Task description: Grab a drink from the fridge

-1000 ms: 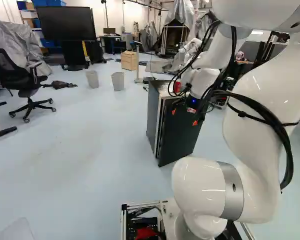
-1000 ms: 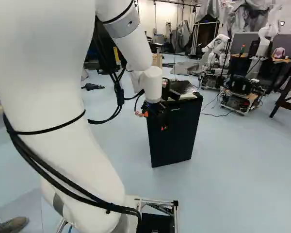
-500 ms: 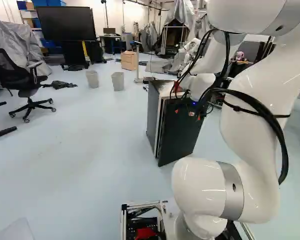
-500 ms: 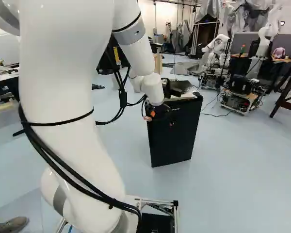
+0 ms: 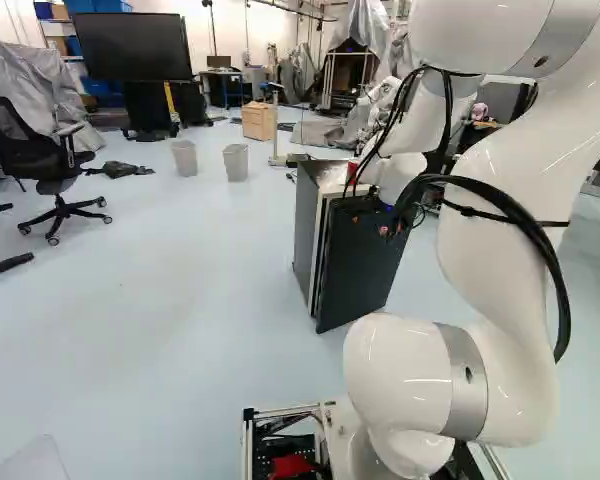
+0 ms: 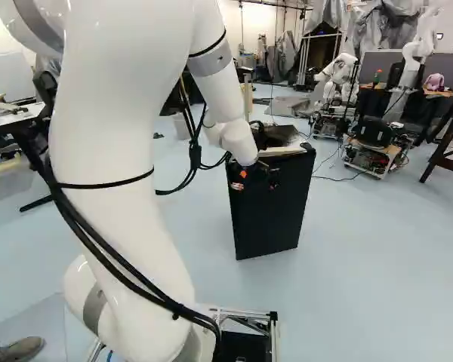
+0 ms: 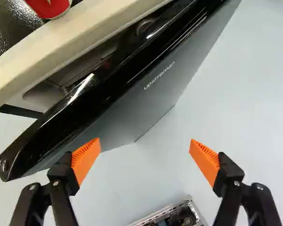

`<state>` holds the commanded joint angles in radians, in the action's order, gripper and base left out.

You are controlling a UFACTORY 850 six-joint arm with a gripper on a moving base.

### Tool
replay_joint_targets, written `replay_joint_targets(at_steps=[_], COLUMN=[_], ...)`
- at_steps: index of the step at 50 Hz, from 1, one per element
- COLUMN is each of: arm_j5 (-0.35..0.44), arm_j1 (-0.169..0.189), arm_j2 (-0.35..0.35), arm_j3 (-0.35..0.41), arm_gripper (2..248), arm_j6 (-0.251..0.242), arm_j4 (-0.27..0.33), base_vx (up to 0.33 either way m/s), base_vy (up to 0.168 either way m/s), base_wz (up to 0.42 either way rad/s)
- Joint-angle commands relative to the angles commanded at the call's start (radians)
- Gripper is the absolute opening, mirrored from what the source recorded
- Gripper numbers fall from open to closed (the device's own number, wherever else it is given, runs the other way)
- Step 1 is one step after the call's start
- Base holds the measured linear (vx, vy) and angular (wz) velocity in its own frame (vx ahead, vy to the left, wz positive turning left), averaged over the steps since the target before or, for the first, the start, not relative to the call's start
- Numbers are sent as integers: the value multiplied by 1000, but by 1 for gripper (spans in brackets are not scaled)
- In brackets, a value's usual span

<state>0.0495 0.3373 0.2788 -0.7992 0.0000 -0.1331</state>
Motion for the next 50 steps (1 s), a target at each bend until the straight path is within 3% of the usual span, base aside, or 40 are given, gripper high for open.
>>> replay_joint_targets(at_steps=[17, 50], arm_j5=[0, 0], arm_j1=[-8, -55], arm_j2=[3, 31], arm_j3=[-3, -38], arm_gripper=[247, 247], arm_j6=[0, 0], arm_j4=[0, 0], base_vx=[0, 0], base_vy=[0, 0], base_wz=[0, 0])
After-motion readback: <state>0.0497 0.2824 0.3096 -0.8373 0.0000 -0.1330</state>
